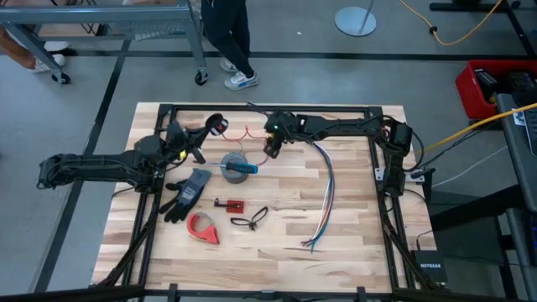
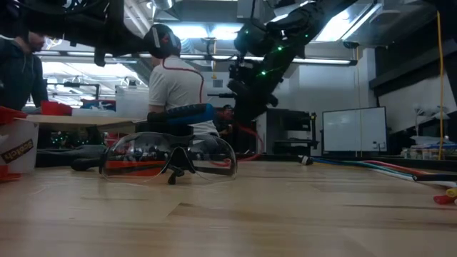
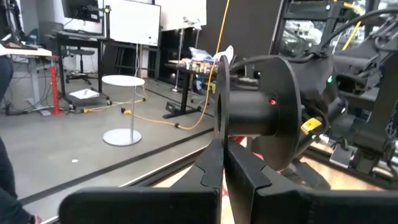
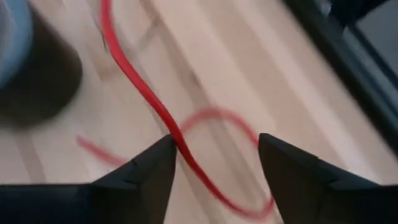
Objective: Coil cords
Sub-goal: Uncoil the red wire from the black spool, then coil the red wire into the black spool
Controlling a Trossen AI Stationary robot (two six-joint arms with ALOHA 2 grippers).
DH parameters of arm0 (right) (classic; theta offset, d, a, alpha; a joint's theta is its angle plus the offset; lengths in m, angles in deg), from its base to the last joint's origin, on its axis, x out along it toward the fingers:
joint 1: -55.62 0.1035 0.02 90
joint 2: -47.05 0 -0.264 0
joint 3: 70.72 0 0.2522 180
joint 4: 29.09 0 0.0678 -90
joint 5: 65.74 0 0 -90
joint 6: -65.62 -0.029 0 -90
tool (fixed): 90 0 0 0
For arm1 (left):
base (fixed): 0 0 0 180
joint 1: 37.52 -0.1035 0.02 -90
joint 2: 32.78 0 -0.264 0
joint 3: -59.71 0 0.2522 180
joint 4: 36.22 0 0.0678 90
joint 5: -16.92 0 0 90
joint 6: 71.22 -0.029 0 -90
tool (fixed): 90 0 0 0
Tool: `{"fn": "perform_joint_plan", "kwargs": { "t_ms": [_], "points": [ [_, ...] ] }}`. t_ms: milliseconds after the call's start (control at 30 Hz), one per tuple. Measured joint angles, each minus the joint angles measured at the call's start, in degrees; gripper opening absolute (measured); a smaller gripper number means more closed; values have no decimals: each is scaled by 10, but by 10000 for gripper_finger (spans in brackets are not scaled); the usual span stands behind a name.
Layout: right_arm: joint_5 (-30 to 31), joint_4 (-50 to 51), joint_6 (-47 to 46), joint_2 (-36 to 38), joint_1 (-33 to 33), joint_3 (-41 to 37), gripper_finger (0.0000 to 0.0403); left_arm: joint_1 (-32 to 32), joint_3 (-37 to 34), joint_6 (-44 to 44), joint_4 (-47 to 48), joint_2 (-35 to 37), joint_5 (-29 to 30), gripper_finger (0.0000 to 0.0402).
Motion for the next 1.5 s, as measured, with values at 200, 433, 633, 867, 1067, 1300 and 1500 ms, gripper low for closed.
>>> {"fn": "perform_joint_plan", "kwargs": {
  "t_ms": [200, 433, 633, 867, 1067, 1300, 1500],
  "points": [
    [0, 132, 0, 1, 0, 0, 243, 0, 0, 0, 11, 0, 0, 0],
    [0, 121, -12, 62, 0, 0, 237, 0, 0, 0, 15, 0, 0, 0],
    [-22, 68, 26, 177, 0, 0, 237, 0, 0, 1, 25, -1, -32, 0],
    [-107, 63, 53, 288, 0, 0, 237, 0, 0, 17, -10, -33, -69, 0],
    [-195, 53, 61, 334, 1, 0, 237, 0, 1, 17, -95, -88, -132, 0],
    [-230, -9, 61, 359, 1, -48, 237, 0, 48, 19, -101, -158, -202, 0],
    [-234, -108, 36, 381, 0, -142, 237, 0, 98, 15, -100, -208, -247, 0]
  ]
}}
